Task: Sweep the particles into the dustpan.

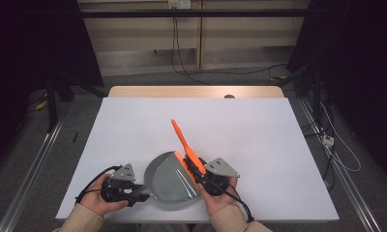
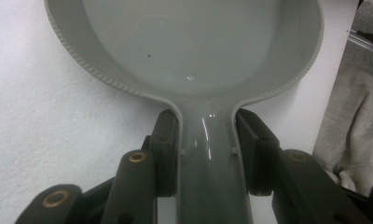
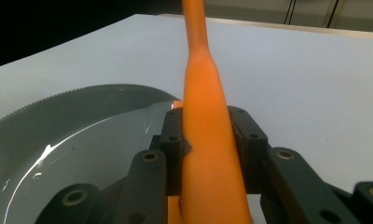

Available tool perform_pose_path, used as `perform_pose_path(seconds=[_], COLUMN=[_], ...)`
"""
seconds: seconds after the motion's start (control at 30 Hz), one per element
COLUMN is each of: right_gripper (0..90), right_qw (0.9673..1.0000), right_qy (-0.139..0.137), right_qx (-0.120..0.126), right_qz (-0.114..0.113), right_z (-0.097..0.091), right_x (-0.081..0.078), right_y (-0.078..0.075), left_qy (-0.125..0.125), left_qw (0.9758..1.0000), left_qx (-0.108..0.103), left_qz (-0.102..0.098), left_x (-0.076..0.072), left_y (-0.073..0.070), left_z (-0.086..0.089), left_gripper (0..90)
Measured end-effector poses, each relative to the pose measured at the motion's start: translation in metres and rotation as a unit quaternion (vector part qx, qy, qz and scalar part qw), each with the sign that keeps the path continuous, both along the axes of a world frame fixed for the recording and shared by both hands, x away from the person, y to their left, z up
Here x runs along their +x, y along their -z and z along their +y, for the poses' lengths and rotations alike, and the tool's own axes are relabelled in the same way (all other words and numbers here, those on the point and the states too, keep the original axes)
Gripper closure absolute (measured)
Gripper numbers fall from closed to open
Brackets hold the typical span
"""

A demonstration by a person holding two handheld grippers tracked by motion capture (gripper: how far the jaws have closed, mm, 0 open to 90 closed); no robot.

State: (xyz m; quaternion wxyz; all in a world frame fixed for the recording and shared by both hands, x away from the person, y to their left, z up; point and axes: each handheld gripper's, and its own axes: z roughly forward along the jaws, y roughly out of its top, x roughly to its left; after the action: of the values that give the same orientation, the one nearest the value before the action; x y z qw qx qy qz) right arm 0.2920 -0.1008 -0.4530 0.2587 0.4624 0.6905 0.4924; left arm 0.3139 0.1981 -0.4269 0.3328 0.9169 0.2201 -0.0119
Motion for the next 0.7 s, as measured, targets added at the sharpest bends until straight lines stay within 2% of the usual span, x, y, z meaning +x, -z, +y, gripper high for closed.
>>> perform_pose_path(seconds=[0.13, 0.27, 0.33, 0.43, 0.47, 0.53, 0.6, 0.7], right_gripper=[70.5, 70.5, 70.8, 71.3, 71.3, 71.3, 71.3, 71.3], right_qw=[0.9999, 0.9999, 0.9997, 0.9988, 0.9985, 0.9981, 0.9975, 0.9972], right_qy=[-0.005, -0.011, -0.012, -0.032, -0.040, -0.049, -0.052, -0.042], right_qx=[0.013, 0.008, 0.018, 0.033, 0.034, 0.029, 0.035, 0.044], right_qz=[-0.002, -0.007, -0.013, -0.012, -0.015, -0.025, -0.034, -0.043], right_z=[0.005, 0.012, 0.014, 0.021, 0.024, 0.028, 0.025, 0.012], right_x=[-0.001, -0.003, -0.002, -0.003, -0.004, -0.005, -0.002, 0.005], right_y=[0.001, 0.000, -0.001, -0.007, -0.008, -0.012, -0.017, -0.027], left_qy=[-0.002, -0.005, -0.007, -0.005, -0.007, -0.006, -0.009, -0.007], left_qw=[1.0000, 1.0000, 1.0000, 1.0000, 0.9999, 0.9999, 0.9999, 0.9999], left_qx=[-0.001, -0.006, -0.007, -0.003, -0.011, -0.011, -0.006, -0.013], left_qz=[0.001, 0.002, 0.003, 0.001, 0.002, 0.002, -0.001, 0.004], left_x=[0.000, 0.000, 0.000, 0.000, 0.000, 0.000, 0.000, 0.001], left_y=[0.000, 0.000, 0.001, 0.001, 0.002, 0.002, 0.001, 0.002], left_z=[0.000, 0.001, 0.001, 0.001, 0.002, 0.002, 0.003, 0.003], left_gripper=[63.0, 63.0, 63.0, 63.0, 63.0, 63.0, 63.0, 63.0])
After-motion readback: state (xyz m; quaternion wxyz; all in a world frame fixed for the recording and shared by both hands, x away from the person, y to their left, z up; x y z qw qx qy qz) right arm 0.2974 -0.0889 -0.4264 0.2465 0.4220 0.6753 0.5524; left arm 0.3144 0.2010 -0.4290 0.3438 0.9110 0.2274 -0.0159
